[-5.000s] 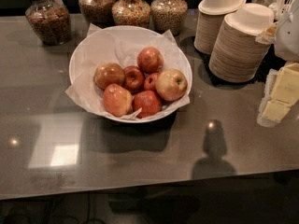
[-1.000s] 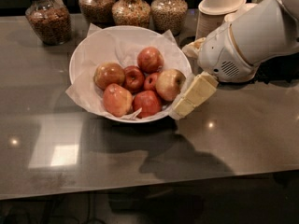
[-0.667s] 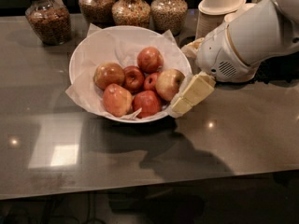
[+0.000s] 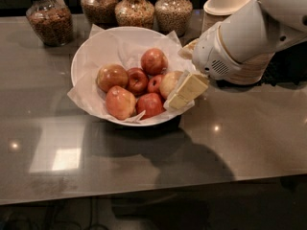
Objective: Pick apple from white bowl
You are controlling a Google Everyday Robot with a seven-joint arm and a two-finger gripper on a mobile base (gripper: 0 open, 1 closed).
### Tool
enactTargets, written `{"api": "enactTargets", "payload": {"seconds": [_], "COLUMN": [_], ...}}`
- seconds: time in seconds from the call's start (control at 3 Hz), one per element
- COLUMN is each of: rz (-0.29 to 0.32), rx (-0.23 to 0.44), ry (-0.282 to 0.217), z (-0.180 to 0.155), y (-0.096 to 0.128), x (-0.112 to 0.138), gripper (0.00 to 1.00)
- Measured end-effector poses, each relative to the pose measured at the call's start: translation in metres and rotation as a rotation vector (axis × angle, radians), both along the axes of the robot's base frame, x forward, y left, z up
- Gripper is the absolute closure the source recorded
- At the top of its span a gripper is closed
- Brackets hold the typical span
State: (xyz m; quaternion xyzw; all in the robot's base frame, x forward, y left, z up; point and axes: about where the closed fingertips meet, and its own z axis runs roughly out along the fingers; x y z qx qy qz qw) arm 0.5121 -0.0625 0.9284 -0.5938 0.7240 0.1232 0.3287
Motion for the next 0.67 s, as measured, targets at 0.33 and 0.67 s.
{"api": "enactTargets", "payload": {"seconds": [0.33, 0.67], "rz": [-0.015, -0.031], "rx": [-0.001, -0.001], "ry": [0.010, 0.028], "z": [-0.0061, -0.0136], "y": [-0.0033, -0.0075], "x": [0.0058, 0.0098], "gripper": [0.16, 0.17]}}
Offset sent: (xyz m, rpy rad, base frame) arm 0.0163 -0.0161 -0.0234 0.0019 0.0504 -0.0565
